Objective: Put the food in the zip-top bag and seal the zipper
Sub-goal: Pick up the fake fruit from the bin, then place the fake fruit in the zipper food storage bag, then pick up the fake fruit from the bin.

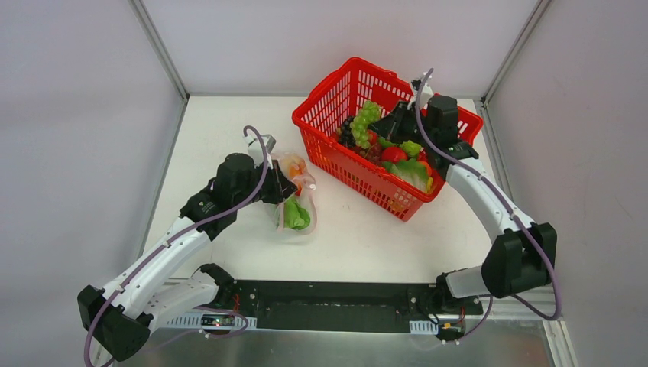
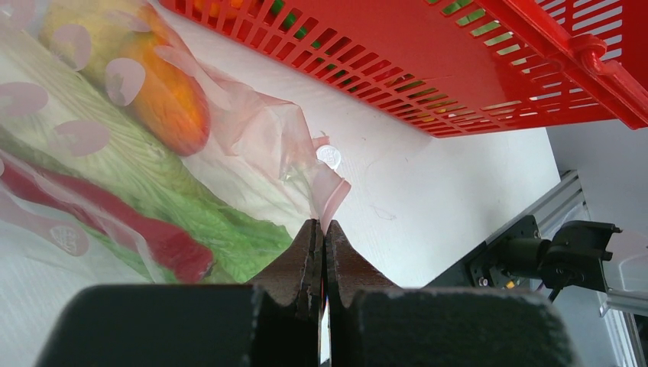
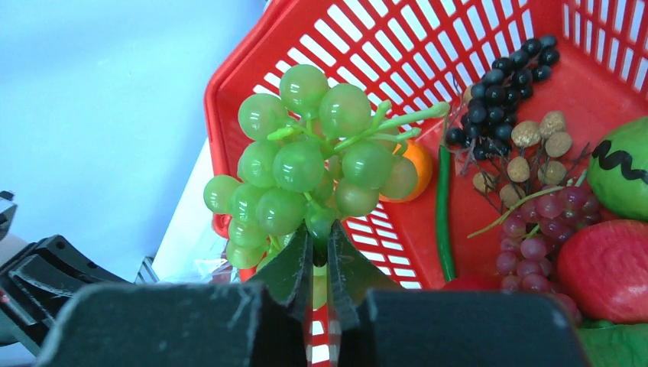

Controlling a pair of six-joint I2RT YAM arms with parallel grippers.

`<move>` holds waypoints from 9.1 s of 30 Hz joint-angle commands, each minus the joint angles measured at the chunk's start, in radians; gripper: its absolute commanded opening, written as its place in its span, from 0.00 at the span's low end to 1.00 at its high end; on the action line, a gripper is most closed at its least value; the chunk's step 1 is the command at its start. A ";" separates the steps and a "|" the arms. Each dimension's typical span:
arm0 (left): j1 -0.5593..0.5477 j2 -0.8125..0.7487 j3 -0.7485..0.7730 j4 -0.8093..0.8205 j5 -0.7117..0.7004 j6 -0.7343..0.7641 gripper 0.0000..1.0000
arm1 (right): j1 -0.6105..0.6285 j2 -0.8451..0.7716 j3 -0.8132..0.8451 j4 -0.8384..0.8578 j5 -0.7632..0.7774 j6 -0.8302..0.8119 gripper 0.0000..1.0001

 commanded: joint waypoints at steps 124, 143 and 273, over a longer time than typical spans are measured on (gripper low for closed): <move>0.007 0.104 0.182 0.101 0.070 -0.139 0.00 | 0.694 0.021 -0.187 0.219 0.476 -0.216 0.00; 0.007 -0.032 0.140 0.086 -0.063 -0.144 0.00 | 0.707 0.147 -0.008 0.193 0.837 -0.063 0.03; 0.108 0.018 0.175 -0.006 0.068 -0.131 0.00 | 0.307 -0.192 -0.167 0.158 -0.089 0.087 0.19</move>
